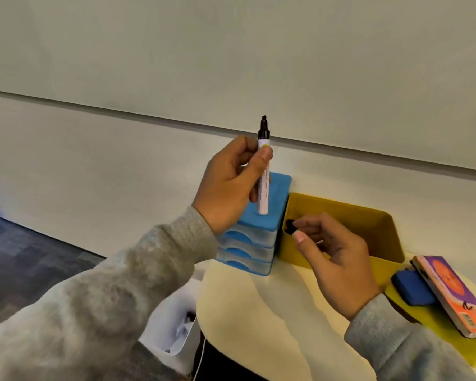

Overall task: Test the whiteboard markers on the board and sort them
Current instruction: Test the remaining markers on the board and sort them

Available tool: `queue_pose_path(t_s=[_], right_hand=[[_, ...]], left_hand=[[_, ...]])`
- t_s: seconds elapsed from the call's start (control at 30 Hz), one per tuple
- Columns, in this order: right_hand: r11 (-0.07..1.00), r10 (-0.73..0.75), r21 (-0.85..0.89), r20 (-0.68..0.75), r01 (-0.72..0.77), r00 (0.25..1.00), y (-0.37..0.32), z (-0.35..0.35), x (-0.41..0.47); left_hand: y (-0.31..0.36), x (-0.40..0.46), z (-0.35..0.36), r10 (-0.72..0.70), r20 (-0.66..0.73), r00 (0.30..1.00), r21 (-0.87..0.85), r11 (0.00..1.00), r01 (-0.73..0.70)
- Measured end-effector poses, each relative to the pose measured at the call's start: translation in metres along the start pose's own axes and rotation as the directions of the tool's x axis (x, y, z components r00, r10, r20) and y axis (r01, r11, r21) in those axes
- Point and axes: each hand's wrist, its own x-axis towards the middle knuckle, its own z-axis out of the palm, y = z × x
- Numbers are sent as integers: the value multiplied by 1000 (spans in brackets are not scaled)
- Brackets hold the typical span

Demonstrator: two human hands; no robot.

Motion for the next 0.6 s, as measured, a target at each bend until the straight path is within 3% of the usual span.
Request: queue_pose_path(t_s=[0.23, 0.37, 0.47, 0.53, 0.6], right_hand=[[958, -63, -240, 349, 154, 935, 35, 45, -24], [899, -48, -343, 541, 272, 840, 59, 66, -44], [856, -82, -375, 582, 356, 809, 71, 75, -57], [837, -79, -408, 568, 364, 819, 75, 76, -63], [834, -67, -423, 559, 354, 826, 75, 76, -65]], left_hand=[[-58, -2, -67, 4, -216, 976, 241, 969, 49], [-112, -11, -101, -139, -374, 917, 325, 906, 270], [-159, -26, -123, -296, -374, 879, 433, 782, 448], [-192, -45, -132, -416, -279, 866, 584, 642, 497], [-219, -67, -137, -565, -178, 806, 698, 505, 508]])
